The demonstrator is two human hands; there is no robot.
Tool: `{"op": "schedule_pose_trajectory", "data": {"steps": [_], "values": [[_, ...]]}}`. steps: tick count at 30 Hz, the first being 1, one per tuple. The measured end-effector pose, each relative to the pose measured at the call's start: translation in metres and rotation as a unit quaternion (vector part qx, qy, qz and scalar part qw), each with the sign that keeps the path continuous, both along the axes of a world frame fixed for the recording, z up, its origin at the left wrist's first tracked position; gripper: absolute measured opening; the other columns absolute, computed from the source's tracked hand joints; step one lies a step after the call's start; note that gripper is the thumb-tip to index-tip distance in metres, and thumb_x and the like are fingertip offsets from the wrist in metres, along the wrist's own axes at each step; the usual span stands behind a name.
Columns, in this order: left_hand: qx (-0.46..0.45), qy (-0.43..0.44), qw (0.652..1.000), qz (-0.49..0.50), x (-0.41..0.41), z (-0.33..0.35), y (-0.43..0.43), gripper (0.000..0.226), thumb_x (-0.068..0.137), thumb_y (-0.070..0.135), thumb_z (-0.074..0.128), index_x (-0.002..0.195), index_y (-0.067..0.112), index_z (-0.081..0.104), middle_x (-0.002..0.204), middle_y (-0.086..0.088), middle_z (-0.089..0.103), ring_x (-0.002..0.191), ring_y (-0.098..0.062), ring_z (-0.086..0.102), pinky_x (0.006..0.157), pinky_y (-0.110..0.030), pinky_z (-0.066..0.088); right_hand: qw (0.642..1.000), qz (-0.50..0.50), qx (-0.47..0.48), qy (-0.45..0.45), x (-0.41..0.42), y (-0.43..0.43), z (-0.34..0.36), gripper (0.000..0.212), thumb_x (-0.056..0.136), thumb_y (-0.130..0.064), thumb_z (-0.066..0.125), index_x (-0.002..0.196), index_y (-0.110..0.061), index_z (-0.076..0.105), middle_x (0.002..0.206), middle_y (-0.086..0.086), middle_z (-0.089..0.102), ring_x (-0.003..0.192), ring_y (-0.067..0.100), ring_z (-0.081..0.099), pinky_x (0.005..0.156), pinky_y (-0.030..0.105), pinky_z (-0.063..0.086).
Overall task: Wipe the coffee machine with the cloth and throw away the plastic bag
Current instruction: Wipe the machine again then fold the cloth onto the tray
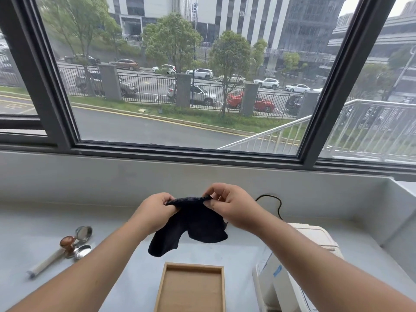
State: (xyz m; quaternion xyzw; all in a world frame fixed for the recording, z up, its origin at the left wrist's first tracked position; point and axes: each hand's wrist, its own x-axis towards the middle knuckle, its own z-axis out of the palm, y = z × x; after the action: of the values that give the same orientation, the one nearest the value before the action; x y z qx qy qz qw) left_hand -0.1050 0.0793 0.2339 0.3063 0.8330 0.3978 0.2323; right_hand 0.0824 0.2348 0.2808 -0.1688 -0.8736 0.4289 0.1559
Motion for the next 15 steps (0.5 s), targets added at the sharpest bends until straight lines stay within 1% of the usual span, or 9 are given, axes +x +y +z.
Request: {"op": "schedule_pose_trajectory", "data": {"steps": [2,3,4,6,8,10,13,14,15], "values": [[0.046,-0.059,0.997,0.014,0.002,0.003,0.004,0.017,0.097,0.016,0.062,0.089,0.023,0.076,0.08,0.001,0.08,0.079,-0.022,0.074,0.069,-0.037,0.06,0.998,0.041,-0.028,-0.031,0.003,-0.009,-0.002,0.01,0.09,-0.029,0.072,0.096,-0.036,0.075,0.076,-0.014,0.07,0.064,0.004,0.062,0.061,0.027,0.054],[0.071,-0.098,0.993,0.018,0.003,0.004,0.005,0.022,0.099,0.008,0.056,0.095,0.018,0.075,0.083,-0.004,0.08,0.08,-0.024,0.075,0.071,-0.04,0.061,0.995,0.067,-0.03,-0.062,0.004,-0.013,-0.003,0.011,0.087,-0.034,0.075,0.097,-0.038,0.076,0.08,-0.011,0.072,0.067,0.005,0.064,0.064,0.03,0.056],[0.091,-0.134,0.987,0.016,0.004,0.007,0.006,0.026,0.101,0.003,0.05,0.101,0.014,0.074,0.085,-0.007,0.08,0.078,-0.024,0.074,0.07,-0.041,0.062,0.991,0.09,-0.026,-0.094,0.005,-0.014,-0.003,0.013,0.085,-0.041,0.077,0.098,-0.04,0.077,0.087,-0.01,0.074,0.073,0.005,0.068,0.068,0.031,0.057],[0.117,-0.183,0.976,-0.008,0.007,0.013,0.005,0.027,0.103,0.0,0.047,0.108,0.01,0.072,0.088,-0.011,0.079,0.075,-0.023,0.074,0.068,-0.038,0.061,0.988,0.097,-0.024,-0.116,0.006,-0.012,-0.003,0.019,0.084,-0.051,0.077,0.1,-0.04,0.079,0.097,-0.016,0.076,0.087,0.0,0.071,0.076,0.023,0.059],[0.134,-0.216,0.966,-0.034,0.009,0.018,0.003,0.024,0.104,0.003,0.05,0.111,0.01,0.072,0.097,-0.015,0.079,0.081,-0.027,0.073,0.07,-0.038,0.058,0.995,0.034,-0.018,-0.087,0.006,-0.004,-0.004,0.023,0.088,-0.05,0.075,0.105,-0.036,0.079,0.099,-0.016,0.076,0.092,-0.001,0.07,0.087,0.028,0.059],[0.153,-0.256,0.953,-0.051,0.011,0.024,0.001,0.023,0.106,0.004,0.051,0.115,0.008,0.071,0.101,-0.016,0.077,0.082,-0.029,0.066,0.067,-0.035,0.053,0.996,-0.053,-0.018,-0.062,0.007,0.008,-0.007,0.038,0.088,-0.053,0.075,0.121,-0.035,0.07,0.108,-0.011,0.072,0.098,0.002,0.068,0.092,0.034,0.058],[0.185,-0.306,0.931,-0.075,0.015,0.031,0.0,0.023,0.105,0.003,0.05,0.119,0.003,0.069,0.105,-0.019,0.07,0.09,-0.031,0.06,0.071,-0.038,0.049,0.984,-0.102,-0.131,-0.067,0.01,0.019,-0.011,0.075,0.08,-0.064,0.078,0.143,-0.033,0.051,0.131,-0.004,0.061,0.118,0.011,0.062,0.098,0.032,0.05],[0.193,-0.319,0.924,-0.086,0.017,0.033,0.0,0.023,0.104,0.004,0.051,0.121,0.002,0.068,0.107,-0.02,0.069,0.093,-0.033,0.06,0.072,-0.04,0.051,0.976,-0.096,-0.182,-0.072,0.01,0.02,-0.013,0.083,0.076,-0.067,0.078,0.145,-0.032,0.049,0.134,-0.003,0.061,0.122,0.012,0.06,0.1,0.033,0.045],[0.201,-0.335,0.915,-0.098,0.019,0.035,0.001,0.024,0.102,0.007,0.055,0.123,0.001,0.066,0.109,-0.02,0.068,0.096,-0.035,0.06,0.074,-0.042,0.053,0.966,-0.08,-0.235,-0.072,0.01,0.019,-0.015,0.084,0.073,-0.068,0.077,0.144,-0.03,0.052,0.133,-0.005,0.063,0.122,0.012,0.059,0.1,0.035,0.042]]}}
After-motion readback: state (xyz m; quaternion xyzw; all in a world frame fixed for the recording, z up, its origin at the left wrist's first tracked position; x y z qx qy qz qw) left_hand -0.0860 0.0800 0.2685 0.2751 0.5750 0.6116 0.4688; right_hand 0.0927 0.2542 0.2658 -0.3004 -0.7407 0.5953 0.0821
